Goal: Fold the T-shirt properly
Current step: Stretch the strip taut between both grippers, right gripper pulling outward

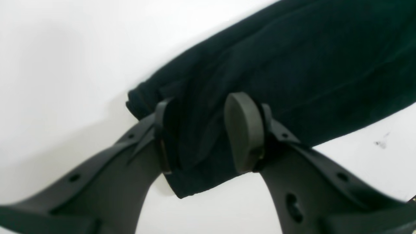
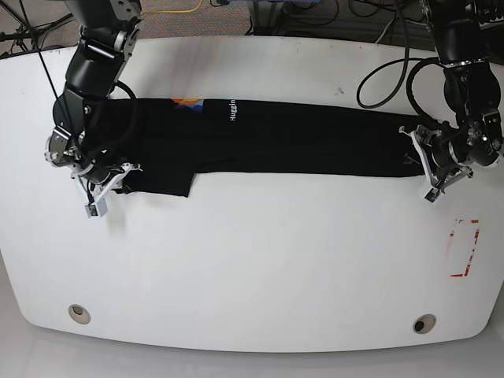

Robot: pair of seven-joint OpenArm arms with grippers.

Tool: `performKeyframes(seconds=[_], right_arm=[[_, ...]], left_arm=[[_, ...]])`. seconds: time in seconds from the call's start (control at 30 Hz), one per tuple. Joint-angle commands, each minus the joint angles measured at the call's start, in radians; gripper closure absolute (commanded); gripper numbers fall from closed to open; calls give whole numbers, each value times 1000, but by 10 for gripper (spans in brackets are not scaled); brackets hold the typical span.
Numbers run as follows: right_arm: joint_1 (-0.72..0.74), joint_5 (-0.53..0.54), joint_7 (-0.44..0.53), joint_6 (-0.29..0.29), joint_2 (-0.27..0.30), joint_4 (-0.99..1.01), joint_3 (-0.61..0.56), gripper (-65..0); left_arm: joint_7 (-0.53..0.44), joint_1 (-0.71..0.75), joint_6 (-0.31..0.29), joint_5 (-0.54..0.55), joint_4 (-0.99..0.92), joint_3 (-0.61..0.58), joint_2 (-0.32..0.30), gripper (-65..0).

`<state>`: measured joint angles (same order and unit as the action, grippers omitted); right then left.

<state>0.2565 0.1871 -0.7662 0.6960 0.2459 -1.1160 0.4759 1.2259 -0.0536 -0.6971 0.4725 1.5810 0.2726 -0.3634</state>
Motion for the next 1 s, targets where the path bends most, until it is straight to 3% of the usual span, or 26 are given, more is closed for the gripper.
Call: performKeyframes(seconds=[0.0, 0.3, 0.97], right_arm=[[16, -4, -12, 2, 10, -16, -1, -3], [11, 7, -34, 2, 8, -198, 4, 0], [-145, 7, -347, 2, -20, -646, 105, 0]], left_arm=[[-13, -16, -1, 12, 17, 7, -16, -247], [-13, -2, -1, 9, 12, 7, -16, -247], [-16, 41, -1, 7, 11, 4, -39, -247]])
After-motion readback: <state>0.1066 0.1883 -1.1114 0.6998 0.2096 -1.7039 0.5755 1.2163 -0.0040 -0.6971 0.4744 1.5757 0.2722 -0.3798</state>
